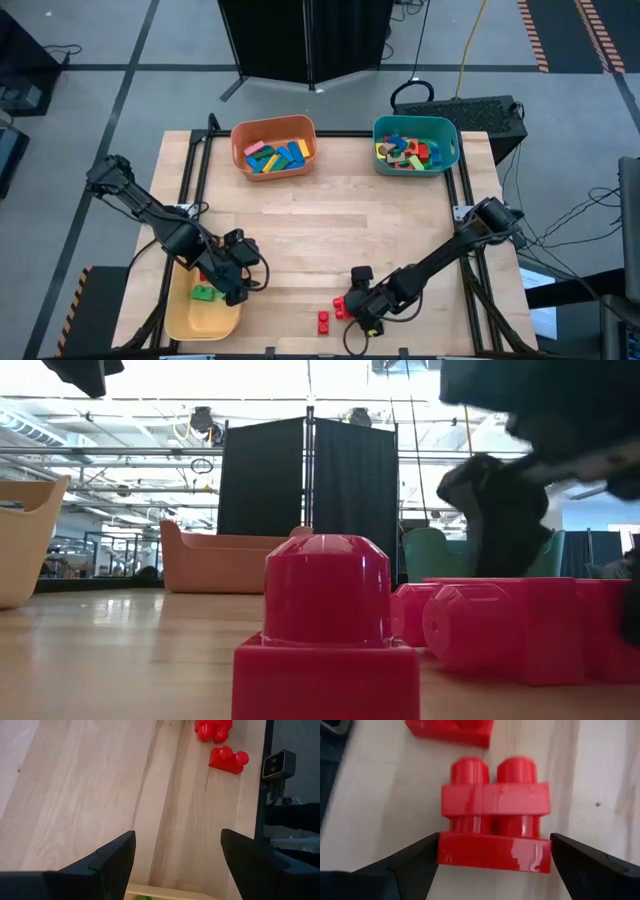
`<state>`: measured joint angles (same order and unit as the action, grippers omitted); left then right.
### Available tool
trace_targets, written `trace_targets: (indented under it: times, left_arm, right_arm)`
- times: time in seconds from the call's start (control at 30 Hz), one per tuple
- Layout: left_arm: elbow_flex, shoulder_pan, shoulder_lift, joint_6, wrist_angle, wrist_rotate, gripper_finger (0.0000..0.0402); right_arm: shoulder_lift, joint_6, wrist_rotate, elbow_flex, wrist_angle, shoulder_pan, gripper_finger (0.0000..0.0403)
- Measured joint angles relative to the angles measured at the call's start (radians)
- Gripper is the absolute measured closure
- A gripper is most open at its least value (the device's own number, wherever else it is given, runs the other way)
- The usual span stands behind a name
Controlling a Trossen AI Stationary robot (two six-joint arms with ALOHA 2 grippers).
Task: Sort blocks by size
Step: Put the red game piece into the yellow bin
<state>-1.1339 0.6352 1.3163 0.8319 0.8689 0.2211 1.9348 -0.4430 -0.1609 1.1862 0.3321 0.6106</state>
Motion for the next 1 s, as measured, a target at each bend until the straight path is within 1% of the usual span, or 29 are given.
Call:
trace_targets:
  times: [0.13,0.23,0.37,0.5,0.6,0.7,0.83,0.9,1.0]
  left_arm:
    - [0.000,-0.014,0.000,0.001,0.000,0.000,0.0114]
    - [0.000,-0.023,0.000,0.000,-0.001,-0.002,0.0114]
    - [0.000,-0.037,0.000,-0.001,-0.007,-0.002,0.0114]
    - [0.000,-0.049,0.000,-0.008,-0.025,-0.002,0.0114]
    - [0.000,-0.056,0.000,-0.015,-0.026,-0.005,0.0114]
    - [0.000,-0.057,0.000,-0.027,-0.033,-0.012,0.0114]
    - [0.000,-0.057,0.000,-0.029,-0.053,-0.011,0.0114]
    - [0.000,-0.057,0.000,-0.029,-0.055,-0.004,0.0114]
    - [0.000,-0.057,0.000,-0.029,-0.087,0.015,0.0114]
  right_arm:
    - [0.025,0.002,0.002,0.000,0.001,0.000,0.0048]
    - [0.025,-0.029,0.002,0.000,0.012,0.000,0.0055]
    - [0.011,-0.127,0.004,0.000,0.051,-0.003,0.0096]
    - [-0.006,-0.170,0.010,0.000,0.073,-0.003,0.0150]
    - [-0.032,-0.191,0.011,0.000,0.076,-0.003,0.0176]
    - [-0.076,-0.200,-0.001,0.000,0.075,-0.006,0.0195]
    - [-0.137,-0.200,-0.052,0.000,0.077,-0.026,0.0214]
    - [-0.153,-0.196,-0.077,0.000,0.077,-0.044,0.0218]
    - [-0.159,-0.187,-0.073,0.000,0.078,-0.072,0.0219]
